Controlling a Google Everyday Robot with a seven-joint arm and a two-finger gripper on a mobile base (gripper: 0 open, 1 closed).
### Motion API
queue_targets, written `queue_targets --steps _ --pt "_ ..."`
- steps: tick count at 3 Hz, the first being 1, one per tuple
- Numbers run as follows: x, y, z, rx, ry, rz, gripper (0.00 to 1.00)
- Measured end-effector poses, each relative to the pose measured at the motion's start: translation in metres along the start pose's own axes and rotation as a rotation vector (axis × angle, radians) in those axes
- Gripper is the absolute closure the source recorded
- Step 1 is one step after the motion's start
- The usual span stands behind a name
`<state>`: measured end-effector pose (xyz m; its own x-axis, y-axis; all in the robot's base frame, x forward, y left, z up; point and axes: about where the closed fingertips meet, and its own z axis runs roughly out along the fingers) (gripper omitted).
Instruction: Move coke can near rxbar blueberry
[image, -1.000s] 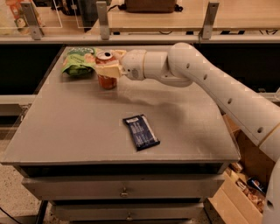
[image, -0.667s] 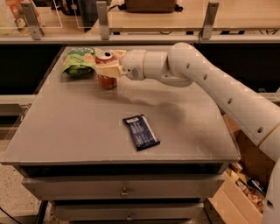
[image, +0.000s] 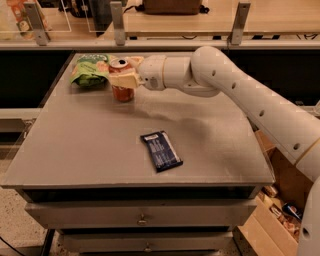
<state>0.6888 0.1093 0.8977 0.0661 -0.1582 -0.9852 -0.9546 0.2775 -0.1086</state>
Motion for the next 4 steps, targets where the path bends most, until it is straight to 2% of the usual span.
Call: queue_targets --steps 2,3,4 --pt "-0.04 -0.023 -0.018 0.048 0.089 -0.078 1.0" --pt "-0.047 -0.023 -0.026 0.036 0.097 -0.065 1.0" --pt "-0.044 -0.015 -0.035 0.001 0.089 -0.039 1.0"
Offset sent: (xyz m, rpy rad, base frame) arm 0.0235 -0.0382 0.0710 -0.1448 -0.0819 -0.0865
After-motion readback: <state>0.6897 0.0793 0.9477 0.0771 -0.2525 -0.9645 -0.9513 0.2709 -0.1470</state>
